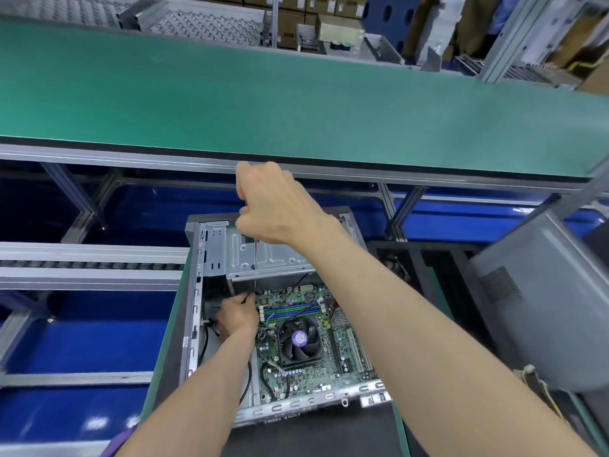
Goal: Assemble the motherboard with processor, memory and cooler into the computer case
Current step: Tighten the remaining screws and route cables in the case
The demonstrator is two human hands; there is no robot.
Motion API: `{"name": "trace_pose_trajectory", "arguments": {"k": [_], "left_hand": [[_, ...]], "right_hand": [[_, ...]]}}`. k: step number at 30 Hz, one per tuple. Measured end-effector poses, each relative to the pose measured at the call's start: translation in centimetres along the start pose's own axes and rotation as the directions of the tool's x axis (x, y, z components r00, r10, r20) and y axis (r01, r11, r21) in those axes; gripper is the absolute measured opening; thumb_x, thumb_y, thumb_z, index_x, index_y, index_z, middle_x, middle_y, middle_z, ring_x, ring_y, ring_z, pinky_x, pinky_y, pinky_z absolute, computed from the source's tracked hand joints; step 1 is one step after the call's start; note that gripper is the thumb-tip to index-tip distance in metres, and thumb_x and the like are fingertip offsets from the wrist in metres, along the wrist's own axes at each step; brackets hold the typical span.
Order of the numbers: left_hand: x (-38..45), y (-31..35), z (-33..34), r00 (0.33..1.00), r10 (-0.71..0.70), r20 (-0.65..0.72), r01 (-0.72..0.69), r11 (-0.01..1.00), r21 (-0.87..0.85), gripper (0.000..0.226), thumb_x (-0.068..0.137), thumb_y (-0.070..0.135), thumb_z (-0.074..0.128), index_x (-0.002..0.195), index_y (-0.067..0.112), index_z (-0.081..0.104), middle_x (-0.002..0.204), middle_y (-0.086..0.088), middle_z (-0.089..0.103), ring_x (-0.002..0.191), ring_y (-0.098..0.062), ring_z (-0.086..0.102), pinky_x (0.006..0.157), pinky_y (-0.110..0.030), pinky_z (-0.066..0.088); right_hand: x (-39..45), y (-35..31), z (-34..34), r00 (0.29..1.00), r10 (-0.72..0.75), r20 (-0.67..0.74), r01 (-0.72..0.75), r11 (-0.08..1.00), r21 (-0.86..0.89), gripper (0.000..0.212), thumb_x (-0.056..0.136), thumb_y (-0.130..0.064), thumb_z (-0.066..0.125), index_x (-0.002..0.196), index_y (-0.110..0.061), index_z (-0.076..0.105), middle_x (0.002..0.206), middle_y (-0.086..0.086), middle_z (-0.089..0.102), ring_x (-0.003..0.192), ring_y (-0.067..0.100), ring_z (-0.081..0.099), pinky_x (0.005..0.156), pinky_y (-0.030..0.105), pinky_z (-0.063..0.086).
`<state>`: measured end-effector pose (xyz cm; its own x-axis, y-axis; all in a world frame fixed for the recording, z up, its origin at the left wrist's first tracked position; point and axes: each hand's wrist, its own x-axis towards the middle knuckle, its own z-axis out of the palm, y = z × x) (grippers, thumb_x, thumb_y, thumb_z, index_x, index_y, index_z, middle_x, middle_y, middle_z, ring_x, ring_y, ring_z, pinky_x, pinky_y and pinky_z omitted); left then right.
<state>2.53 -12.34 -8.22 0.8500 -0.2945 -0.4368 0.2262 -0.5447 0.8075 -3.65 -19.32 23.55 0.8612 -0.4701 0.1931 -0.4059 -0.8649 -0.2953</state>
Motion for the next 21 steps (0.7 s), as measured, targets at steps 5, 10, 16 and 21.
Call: {"name": "trace_pose_trajectory", "arguments": {"k": [5, 10, 16, 21], "left_hand": [[-0.1, 0.1, 0.0, 1.000, -0.013, -0.016, 0.013, 1.000, -0.002, 0.025, 0.090, 0.037, 0.069, 0.111, 0.027, 0.075, 0.103, -0.007, 0.075, 0.076, -0.026, 0.065, 0.076, -0.027, 0.045], [0.0, 0.1, 0.0, 1.000, -0.005, -0.022, 0.005, 1.000, 0.011, 0.023, 0.090, 0.037, 0.069, 0.110, 0.028, 0.076, 0.101, -0.006, 0.075, 0.074, -0.025, 0.066, 0.073, -0.027, 0.046], [0.0, 0.1, 0.0, 1.000, 0.000, -0.024, 0.001, 1.000, 0.020, 0.024, 0.090, 0.033, 0.069, 0.112, 0.025, 0.076, 0.104, -0.007, 0.075, 0.074, -0.024, 0.064, 0.073, -0.027, 0.047], [0.0, 0.1, 0.0, 1.000, 0.009, -0.023, -0.009, 1.000, 0.020, 0.024, 0.091, 0.032, 0.069, 0.113, 0.024, 0.075, 0.106, -0.008, 0.074, 0.076, -0.025, 0.065, 0.075, -0.027, 0.047]], "right_hand": [[0.0, 0.3, 1.0, 0.999, 0.032, 0.018, -0.032, 0.999, -0.011, 0.022, 0.075, -0.012, 0.059, 0.091, -0.009, 0.044, 0.089, 0.009, 0.052, 0.075, 0.033, 0.051, 0.055, 0.032, 0.032], [-0.1, 0.3, 1.3, 0.999, 0.031, 0.026, -0.031, 0.999, -0.011, 0.023, 0.076, -0.011, 0.058, 0.092, -0.009, 0.042, 0.089, 0.008, 0.050, 0.077, 0.033, 0.049, 0.054, 0.032, 0.030], [0.5, 0.1, 0.9, 0.999, 0.042, 0.012, -0.042, 0.999, -0.008, 0.020, 0.073, -0.010, 0.056, 0.088, -0.009, 0.043, 0.074, 0.001, 0.040, 0.069, 0.029, 0.047, 0.048, 0.029, 0.024], [0.7, -0.2, 1.0, 0.999, 0.036, 0.010, -0.036, 0.999, -0.004, 0.019, 0.074, -0.010, 0.056, 0.088, -0.009, 0.044, 0.074, 0.001, 0.040, 0.069, 0.029, 0.049, 0.049, 0.030, 0.026]]}}
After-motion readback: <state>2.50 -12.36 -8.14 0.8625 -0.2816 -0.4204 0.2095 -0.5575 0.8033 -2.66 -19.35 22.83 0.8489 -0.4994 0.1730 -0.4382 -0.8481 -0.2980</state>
